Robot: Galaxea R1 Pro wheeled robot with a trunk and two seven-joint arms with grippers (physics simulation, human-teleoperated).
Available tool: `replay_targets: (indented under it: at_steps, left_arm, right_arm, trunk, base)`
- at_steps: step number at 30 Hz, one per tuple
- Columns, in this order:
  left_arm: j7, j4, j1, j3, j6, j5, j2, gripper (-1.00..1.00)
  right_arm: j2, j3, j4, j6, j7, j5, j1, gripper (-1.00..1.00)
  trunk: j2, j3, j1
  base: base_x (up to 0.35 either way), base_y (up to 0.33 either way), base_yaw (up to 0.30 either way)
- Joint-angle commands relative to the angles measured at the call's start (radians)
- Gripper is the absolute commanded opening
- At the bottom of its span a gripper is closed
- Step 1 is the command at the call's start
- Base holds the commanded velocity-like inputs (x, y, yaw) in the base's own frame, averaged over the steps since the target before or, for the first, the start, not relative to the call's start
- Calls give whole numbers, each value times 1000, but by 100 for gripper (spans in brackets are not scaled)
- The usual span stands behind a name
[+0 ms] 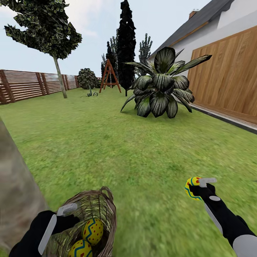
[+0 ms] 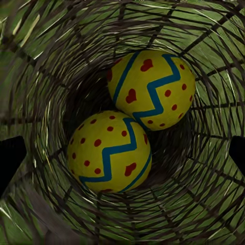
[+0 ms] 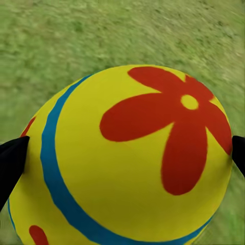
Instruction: Take the three Easter eggs out of the wicker basket on the lawn in the garden, then place them on the lawn next to a single tree (choose any tree) so that all three eggs are next to the same tree and none are left in the basket.
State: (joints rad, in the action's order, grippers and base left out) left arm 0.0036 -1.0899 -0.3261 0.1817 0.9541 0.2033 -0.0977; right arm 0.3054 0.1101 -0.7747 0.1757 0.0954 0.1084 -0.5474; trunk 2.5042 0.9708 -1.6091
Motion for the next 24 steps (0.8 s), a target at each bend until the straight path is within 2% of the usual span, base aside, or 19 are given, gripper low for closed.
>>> replay_targets:
  at_steps: [1, 12, 16, 17, 18, 19, 20, 21, 24]
  left_arm:
    - [0, -1, -1, 2, 5, 4, 0, 100]
    - [1, -1, -1, 1, 4, 4, 1, 100]
    - [0, -1, -1, 2, 7, 3, 0, 100]
    - [-1, -2, -1, 5, 11, 1, -14, 100]
    - [-3, -2, -1, 6, 15, 2, -66, 100]
    - [-13, -2, -1, 4, 17, 3, -103, 100]
    - [-51, -1, -1, 2, 19, 3, -127, 100]
    - [-93, 0, -1, 1, 20, 2, -137, 100]
    - [-125, 2, -1, -1, 19, 1, -142, 100]
  right_arm:
    - [3, 8, -1, 3, 9, 12, 0, -100]
    - [2, 8, 2, 1, 9, 14, 0, -100]
    - [-1, 8, 2, 1, 9, 12, -1, -100]
    - [-1, 9, 2, 1, 9, 11, 0, -100]
    - [-2, 9, 2, 1, 9, 8, 0, -100]
    - [-3, 9, 2, 1, 9, 7, 0, -100]
    - [-3, 10, 2, 1, 9, 7, 0, -100]
    - [-2, 9, 2, 2, 9, 9, 0, -100]
    - [0, 8, 2, 2, 9, 11, 0, -100]
  trunk:
    - [0, 1, 0]
    - [0, 1, 0]
    - [0, 1, 0]
    - [0, 1, 0]
    - [0, 1, 0]
    - [0, 1, 0]
    - [0, 1, 0]
    - [0, 1, 0]
    - [0, 1, 0]
  base:
    - [129, -119, 65]
    - [231, -229, 5]
    - [68, -74, 0]
    - [7, -8, 0]
    - [3, -3, 0]
    - [2, -2, 0]
    - [0, 0, 0]
    - [0, 0, 0]
    - [0, 0, 0]
